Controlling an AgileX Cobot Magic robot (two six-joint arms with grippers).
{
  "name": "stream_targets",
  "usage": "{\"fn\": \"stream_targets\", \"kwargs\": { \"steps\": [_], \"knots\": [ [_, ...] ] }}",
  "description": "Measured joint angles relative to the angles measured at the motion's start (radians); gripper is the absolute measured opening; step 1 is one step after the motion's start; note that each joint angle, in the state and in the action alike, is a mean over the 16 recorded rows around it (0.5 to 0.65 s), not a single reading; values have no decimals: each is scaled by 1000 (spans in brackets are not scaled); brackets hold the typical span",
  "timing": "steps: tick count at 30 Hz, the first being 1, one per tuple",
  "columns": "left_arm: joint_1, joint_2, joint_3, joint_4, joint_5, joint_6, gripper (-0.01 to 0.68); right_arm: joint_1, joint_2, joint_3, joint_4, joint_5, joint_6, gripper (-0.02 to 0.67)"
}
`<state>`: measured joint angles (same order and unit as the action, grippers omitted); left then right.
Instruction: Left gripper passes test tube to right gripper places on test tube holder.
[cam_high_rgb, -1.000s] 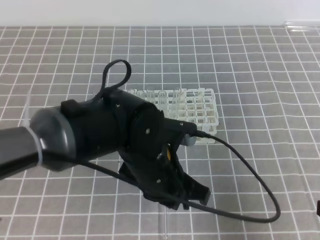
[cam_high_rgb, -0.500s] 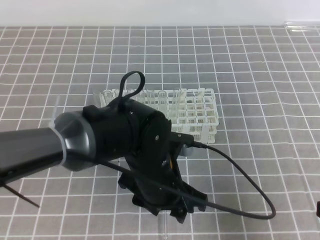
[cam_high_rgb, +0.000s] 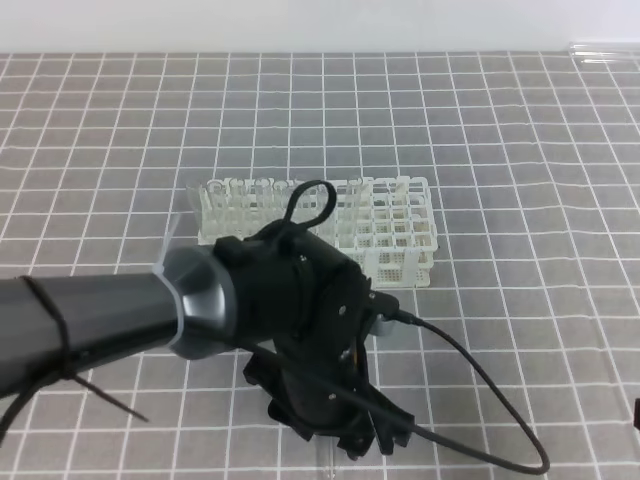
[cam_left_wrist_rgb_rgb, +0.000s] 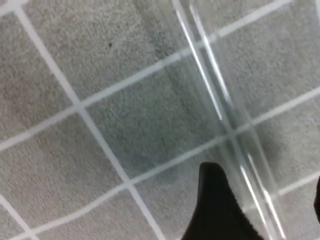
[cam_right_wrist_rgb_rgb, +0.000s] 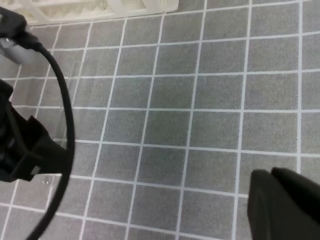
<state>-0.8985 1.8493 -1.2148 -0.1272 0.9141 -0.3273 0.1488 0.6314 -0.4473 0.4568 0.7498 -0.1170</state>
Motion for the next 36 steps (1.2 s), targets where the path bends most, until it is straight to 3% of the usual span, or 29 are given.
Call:
{"fn": "stream_targets", "kwargs": {
  "steps": [10,26,36],
  "knots": [
    [-8,37,-2,67,-2,-11,357,0,0,0,0,-8,0,-13],
    [-10,40,-6,125,13,33,89,0,0,0,-1,-10,0,-13],
    [-9,-1,-45,130,44,134,67,0,0,-3,-2,10,0,-13]
  ]
}}
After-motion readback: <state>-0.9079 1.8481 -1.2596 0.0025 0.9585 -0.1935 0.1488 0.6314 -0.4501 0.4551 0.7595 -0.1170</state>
